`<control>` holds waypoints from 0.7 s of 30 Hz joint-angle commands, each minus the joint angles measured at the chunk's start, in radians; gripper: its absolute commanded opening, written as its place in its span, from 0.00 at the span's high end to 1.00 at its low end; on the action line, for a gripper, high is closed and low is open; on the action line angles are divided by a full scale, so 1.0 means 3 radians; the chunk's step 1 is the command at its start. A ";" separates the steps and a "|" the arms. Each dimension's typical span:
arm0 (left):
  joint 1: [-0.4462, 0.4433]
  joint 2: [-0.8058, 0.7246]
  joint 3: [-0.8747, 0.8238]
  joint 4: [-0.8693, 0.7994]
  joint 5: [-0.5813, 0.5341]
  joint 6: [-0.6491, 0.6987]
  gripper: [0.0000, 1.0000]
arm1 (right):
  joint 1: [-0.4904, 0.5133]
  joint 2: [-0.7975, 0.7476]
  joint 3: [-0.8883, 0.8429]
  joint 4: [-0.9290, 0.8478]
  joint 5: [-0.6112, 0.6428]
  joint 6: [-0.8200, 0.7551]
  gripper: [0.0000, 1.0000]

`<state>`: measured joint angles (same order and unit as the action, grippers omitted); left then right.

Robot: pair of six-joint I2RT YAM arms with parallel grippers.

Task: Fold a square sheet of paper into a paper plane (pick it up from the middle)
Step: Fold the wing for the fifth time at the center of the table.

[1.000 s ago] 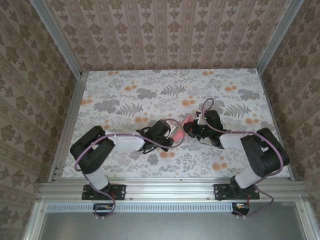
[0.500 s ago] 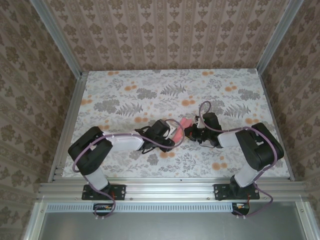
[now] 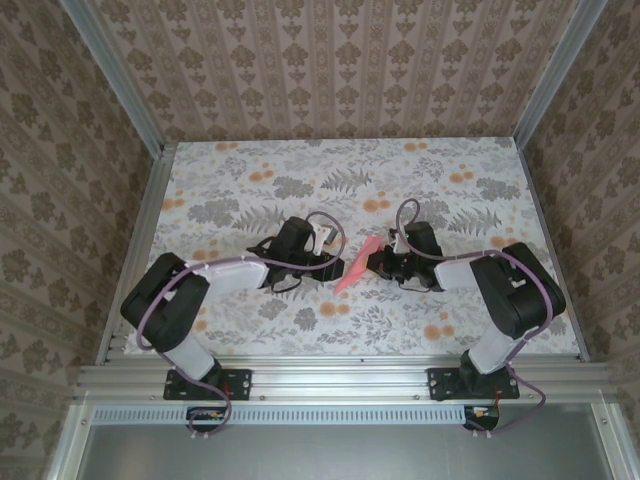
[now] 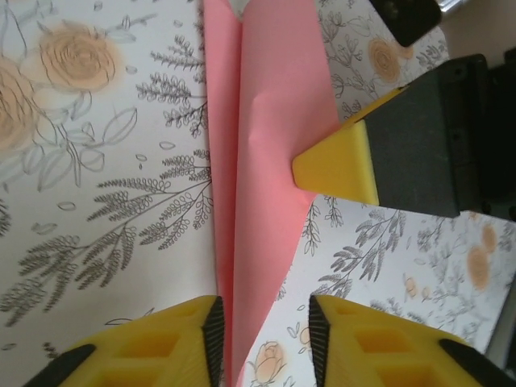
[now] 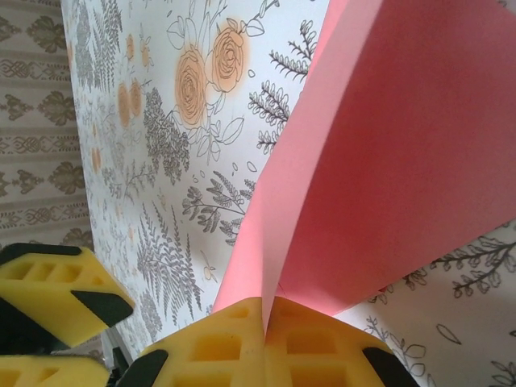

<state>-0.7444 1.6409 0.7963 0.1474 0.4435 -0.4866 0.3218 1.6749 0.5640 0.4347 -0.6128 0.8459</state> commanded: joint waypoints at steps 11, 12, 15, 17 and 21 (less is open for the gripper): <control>0.0068 0.0399 0.0186 0.0488 0.0525 -0.0424 0.74 | -0.0044 0.0141 0.0142 -0.0152 -0.0121 -0.0105 1.00; 0.0065 0.0424 0.0202 0.0504 0.0543 -0.0437 0.74 | -0.0044 0.0143 0.0162 -0.0167 -0.0118 -0.0109 1.00; 0.0054 0.0499 0.0241 0.0556 0.0604 -0.0459 0.74 | -0.0045 0.0164 0.0202 -0.0211 -0.0120 -0.0124 1.00; 0.0036 0.0541 0.0282 0.0547 0.0628 -0.0442 0.74 | -0.0045 0.0170 0.0219 -0.0239 -0.0115 -0.0135 1.00; 0.0010 0.0649 0.0352 0.0491 0.0633 -0.0388 0.74 | -0.0045 0.0186 0.0260 -0.0316 -0.0111 -0.0163 0.99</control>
<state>-0.7338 1.8118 0.8719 0.2852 0.6010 -0.6071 0.3126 1.7164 0.6193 0.3813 -0.6334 0.8257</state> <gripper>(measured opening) 0.255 0.052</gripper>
